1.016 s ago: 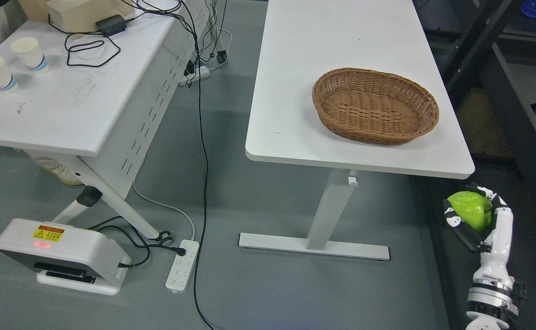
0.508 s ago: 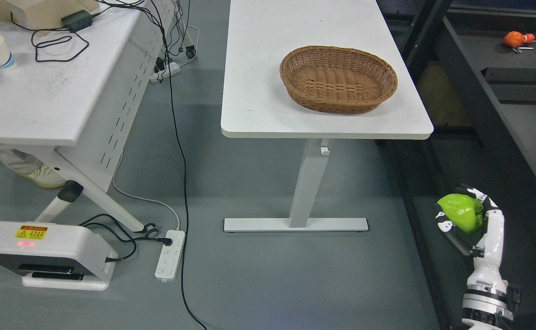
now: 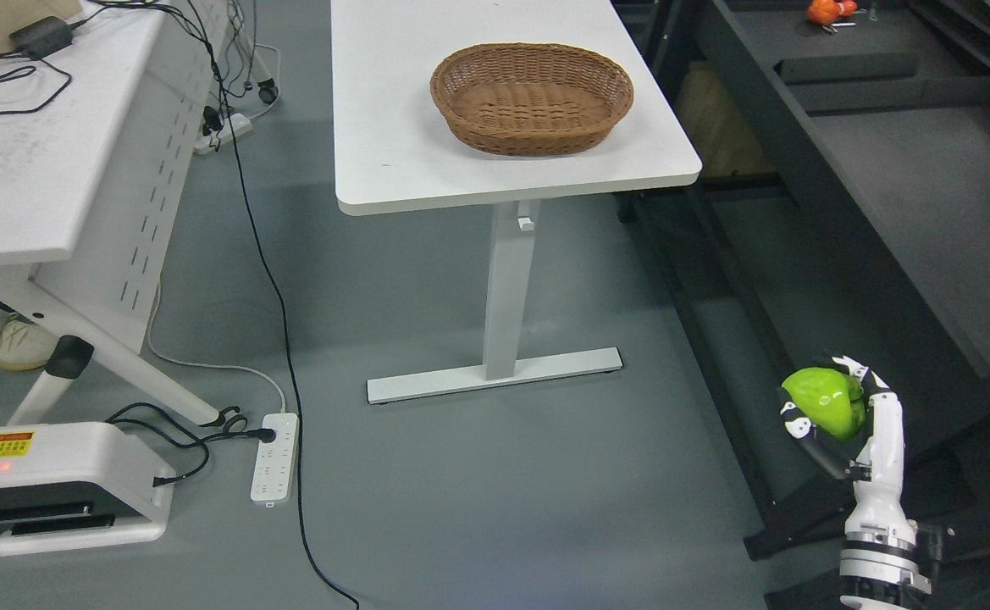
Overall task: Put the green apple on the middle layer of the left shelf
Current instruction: 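Turn and drive toward the black fruit shelf holding the apple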
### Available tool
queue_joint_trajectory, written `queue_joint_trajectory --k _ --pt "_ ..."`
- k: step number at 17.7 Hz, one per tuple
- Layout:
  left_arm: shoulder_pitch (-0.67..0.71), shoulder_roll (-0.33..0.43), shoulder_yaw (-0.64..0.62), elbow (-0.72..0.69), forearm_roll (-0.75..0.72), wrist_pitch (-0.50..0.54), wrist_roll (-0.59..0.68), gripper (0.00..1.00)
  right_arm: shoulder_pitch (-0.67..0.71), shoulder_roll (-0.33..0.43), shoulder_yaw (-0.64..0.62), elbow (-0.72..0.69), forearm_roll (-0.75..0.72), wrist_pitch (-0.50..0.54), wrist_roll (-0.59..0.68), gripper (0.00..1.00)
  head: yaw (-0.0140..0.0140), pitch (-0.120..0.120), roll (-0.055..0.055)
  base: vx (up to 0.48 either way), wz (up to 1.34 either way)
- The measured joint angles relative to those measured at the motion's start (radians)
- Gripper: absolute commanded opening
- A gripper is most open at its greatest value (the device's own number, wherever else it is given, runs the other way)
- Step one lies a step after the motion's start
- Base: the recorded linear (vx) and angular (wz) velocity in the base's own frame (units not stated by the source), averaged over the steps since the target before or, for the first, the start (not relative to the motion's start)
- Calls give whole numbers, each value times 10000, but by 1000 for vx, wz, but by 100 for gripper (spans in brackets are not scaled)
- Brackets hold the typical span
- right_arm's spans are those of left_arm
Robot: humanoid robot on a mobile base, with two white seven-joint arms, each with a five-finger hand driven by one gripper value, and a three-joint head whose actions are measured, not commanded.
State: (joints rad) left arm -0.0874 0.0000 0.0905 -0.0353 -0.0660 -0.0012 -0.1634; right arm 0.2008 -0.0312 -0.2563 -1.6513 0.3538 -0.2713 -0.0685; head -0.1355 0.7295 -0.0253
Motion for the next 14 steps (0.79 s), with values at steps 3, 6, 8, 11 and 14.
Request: queue_joint_trajectory --k 3,6,8,11,14 --pt "0 0 0 0 0 0 0 100 -234 -23 -113 11 49 723 -248 0 0 0 0 -164 -483" --pt "0 0 0 0 0 0 0 100 -515 -44 -335 37 208 1172 -310 0 0 0 0 -137 -574" --pt "0 0 0 0 0 0 0 100 -638 -56 -459 58 283 1334 -332 0 0 0 0 -106 -580" --pt "0 0 0 0 0 0 0 100 -768 -65 -638 87 361 1486 -364 0 0 0 0 -84 -573" --pt "0 0 0 0 0 0 0 100 -898 -107 -846 110 407 1743 -421 0 0 0 0 -43 -591"
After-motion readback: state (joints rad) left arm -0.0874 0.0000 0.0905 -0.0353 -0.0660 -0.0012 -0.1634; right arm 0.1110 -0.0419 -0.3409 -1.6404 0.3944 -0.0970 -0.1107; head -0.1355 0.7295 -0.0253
